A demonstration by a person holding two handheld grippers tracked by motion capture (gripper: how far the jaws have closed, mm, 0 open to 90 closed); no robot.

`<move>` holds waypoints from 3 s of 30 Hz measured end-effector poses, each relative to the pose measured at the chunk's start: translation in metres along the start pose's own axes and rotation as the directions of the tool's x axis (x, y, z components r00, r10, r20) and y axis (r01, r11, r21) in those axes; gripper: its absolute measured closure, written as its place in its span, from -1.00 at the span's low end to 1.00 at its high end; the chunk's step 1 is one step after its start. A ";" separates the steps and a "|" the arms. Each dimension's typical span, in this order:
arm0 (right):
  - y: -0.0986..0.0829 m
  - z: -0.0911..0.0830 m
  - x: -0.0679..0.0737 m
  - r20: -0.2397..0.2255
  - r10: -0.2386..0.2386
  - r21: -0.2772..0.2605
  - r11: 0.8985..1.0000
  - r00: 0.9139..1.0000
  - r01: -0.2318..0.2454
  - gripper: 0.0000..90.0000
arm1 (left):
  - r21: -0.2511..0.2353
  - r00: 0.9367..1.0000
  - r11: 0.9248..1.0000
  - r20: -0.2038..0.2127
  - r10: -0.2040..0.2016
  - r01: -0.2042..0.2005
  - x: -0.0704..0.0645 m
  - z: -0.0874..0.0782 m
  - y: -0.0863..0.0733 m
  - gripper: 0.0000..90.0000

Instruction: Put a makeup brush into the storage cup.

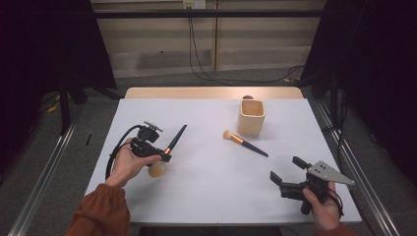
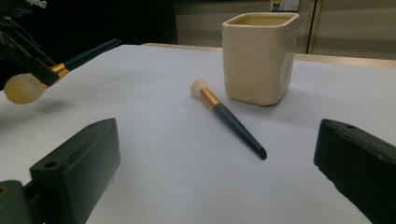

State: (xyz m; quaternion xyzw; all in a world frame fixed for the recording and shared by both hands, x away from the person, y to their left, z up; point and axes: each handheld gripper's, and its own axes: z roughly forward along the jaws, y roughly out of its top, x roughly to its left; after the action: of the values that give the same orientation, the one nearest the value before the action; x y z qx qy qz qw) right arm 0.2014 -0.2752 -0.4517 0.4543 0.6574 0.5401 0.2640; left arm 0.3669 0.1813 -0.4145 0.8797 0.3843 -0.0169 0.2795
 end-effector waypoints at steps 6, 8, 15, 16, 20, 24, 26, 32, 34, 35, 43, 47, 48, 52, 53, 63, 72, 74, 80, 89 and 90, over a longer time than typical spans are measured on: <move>0.000 0.000 0.000 0.000 0.000 -0.001 1.000 1.000 0.000 -0.99 | -0.080 1.000 0.996 -0.003 0.031 -0.031 0.000 -0.004 -0.004 0.48; 0.000 0.000 0.000 -0.001 0.000 -0.001 1.000 1.000 0.000 -0.99 | -0.115 1.000 0.993 -0.009 0.029 -0.029 -0.001 -0.005 -0.006 0.48; 0.001 0.001 0.001 -0.003 -0.004 -0.001 1.000 1.000 0.004 -0.99 | -0.230 0.999 0.973 -0.021 0.031 -0.035 -0.001 -0.012 -0.012 0.48; 0.000 0.001 0.000 -0.004 -0.005 0.000 1.000 1.000 0.005 -0.99 | -0.251 0.999 0.967 -0.020 0.031 -0.035 -0.001 -0.013 -0.014 0.48; 0.000 0.001 0.000 -0.004 -0.003 -0.001 1.000 1.000 0.003 -0.99 | -0.312 0.999 0.948 -0.019 0.050 -0.054 0.002 -0.017 -0.019 0.48; 0.001 0.001 0.000 -0.004 -0.003 -0.002 1.000 1.000 0.003 -0.99 | -0.355 0.998 0.933 -0.011 0.060 -0.060 0.001 -0.019 -0.021 0.48; 0.001 0.001 0.000 -0.005 -0.002 -0.003 1.000 1.000 0.002 -0.99 | -0.383 0.997 0.921 -0.016 0.070 -0.071 0.000 -0.020 -0.023 0.48; 0.000 0.000 0.000 -0.005 -0.001 -0.007 1.000 1.000 0.001 -0.99 | -0.395 0.996 0.915 0.000 0.088 -0.080 -0.004 -0.019 -0.022 0.48; 0.001 0.000 0.000 -0.006 0.001 -0.007 1.000 1.000 -0.001 -0.99 | -0.394 0.993 0.914 0.026 0.118 -0.098 -0.009 -0.014 -0.019 0.48; 0.001 0.000 0.000 -0.006 0.001 -0.007 1.000 1.000 -0.001 -0.99 | -0.394 0.993 0.914 0.026 0.118 -0.098 -0.009 -0.014 -0.019 0.48; 0.001 0.000 0.001 -0.027 -0.004 -0.010 1.000 1.000 0.004 -0.99 | -0.404 0.978 0.903 0.076 0.195 -0.149 -0.023 -0.008 -0.014 0.48; 0.002 0.002 0.004 -0.051 -0.007 -0.018 1.000 0.999 0.006 -0.99 | -0.399 0.970 0.902 0.100 0.220 -0.164 -0.029 -0.007 -0.013 0.48; 0.003 0.002 0.006 -0.067 -0.009 -0.020 1.000 0.998 0.008 -0.99 | -0.399 0.968 0.901 0.102 0.227 -0.169 -0.030 -0.007 -0.013 0.48; 0.006 0.005 0.011 -0.112 -0.023 -0.029 0.999 0.993 0.020 -0.99 | -0.397 0.961 0.900 0.124 0.248 -0.181 -0.036 -0.007 -0.010 0.48; 0.006 0.006 0.012 -0.120 -0.031 -0.027 0.999 0.992 0.028 -0.99 | -0.397 0.955 0.899 0.143 0.259 -0.184 -0.041 -0.006 -0.009 0.48; 0.013 0.012 0.015 -0.170 -0.031 -0.013 1.000 0.985 0.029 -1.00 | -0.371 0.924 0.901 0.210 0.319 -0.227 -0.056 0.001 -0.003 0.48; 0.018 0.024 0.022 -0.216 -0.060 0.019 0.998 0.975 0.065 -1.00 | -0.347 0.898 0.898 0.247 0.364 -0.269 -0.068 0.004 0.002 0.48; 0.020 0.027 0.024 -0.241 -0.064 0.027 0.997 0.969 0.073 -0.97 | -0.354 0.889 0.893 0.258 0.378 -0.277 -0.070 0.005 0.002 0.48; 0.022 0.037 0.033 -0.282 -0.083 0.047 0.994 0.956 0.100 -0.97 | -0.348 0.867 0.882 0.271 0.419 -0.317 -0.084 0.003 0.004 0.48; 0.037 0.043 0.042 -0.346 -0.120 0.041 0.989 0.930 0.142 -0.99 | -0.327 0.852 0.879 0.283 0.441 -0.346 -0.095 0.003 0.010 0.48; 0.040 0.044 0.043 -0.359 -0.128 0.043 0.987 0.924 0.153 -0.99 | -0.324 0.851 0.880 0.285 0.441 -0.348 -0.096 0.003 0.011 0.48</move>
State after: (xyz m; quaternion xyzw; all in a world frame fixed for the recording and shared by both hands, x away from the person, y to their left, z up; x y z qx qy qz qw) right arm 0.2319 -0.2165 -0.4204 0.3098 0.7437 0.5695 0.1628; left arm 0.3072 0.1100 -0.3889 0.8783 0.1366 -0.0642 0.4536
